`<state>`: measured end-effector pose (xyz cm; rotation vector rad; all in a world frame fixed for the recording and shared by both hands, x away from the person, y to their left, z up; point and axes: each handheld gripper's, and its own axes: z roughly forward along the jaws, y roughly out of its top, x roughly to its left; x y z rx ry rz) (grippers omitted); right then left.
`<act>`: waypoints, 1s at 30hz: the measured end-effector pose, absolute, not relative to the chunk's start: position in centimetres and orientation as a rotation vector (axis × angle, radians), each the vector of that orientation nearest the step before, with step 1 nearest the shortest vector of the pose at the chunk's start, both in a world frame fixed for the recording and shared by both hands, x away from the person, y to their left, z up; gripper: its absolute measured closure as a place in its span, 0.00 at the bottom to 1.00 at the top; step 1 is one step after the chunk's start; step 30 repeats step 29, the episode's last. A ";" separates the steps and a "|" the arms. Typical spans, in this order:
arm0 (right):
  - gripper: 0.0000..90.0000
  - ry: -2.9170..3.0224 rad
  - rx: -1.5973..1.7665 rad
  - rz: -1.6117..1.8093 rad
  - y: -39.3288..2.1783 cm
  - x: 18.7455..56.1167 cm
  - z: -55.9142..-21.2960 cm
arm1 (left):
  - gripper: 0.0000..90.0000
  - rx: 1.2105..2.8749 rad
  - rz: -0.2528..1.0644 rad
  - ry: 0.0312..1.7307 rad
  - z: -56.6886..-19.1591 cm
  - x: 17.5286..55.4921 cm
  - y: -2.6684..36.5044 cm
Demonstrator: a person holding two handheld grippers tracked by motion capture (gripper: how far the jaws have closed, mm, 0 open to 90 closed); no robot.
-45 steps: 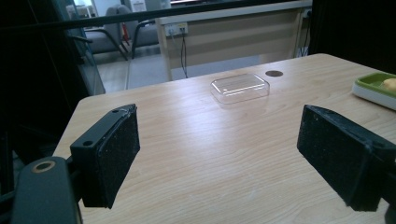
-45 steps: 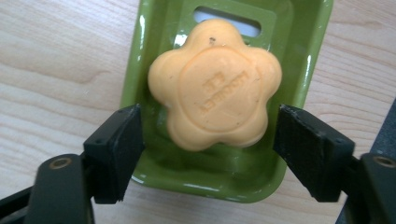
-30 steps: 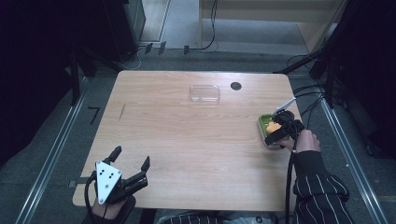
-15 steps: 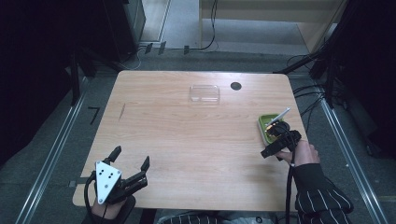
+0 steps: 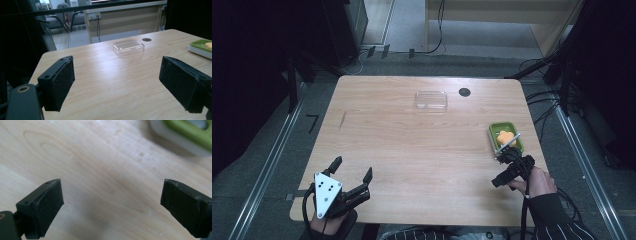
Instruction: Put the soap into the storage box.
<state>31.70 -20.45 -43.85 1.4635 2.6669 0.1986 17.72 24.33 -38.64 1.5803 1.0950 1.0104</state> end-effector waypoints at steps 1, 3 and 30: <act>0.05 2.673 1.457 0.199 -20.4 31.4 -43.9 | 0.15 1.581 1.011 1.095 -38.6 17.7 24.3; 0.05 2.677 1.456 0.201 -20.4 30.9 -44.1 | 0.15 1.581 1.011 1.095 -38.6 17.7 24.3; 0.05 2.705 1.481 0.214 -21.6 26.7 -46.2 | 0.15 1.585 1.010 1.094 -38.6 17.9 24.2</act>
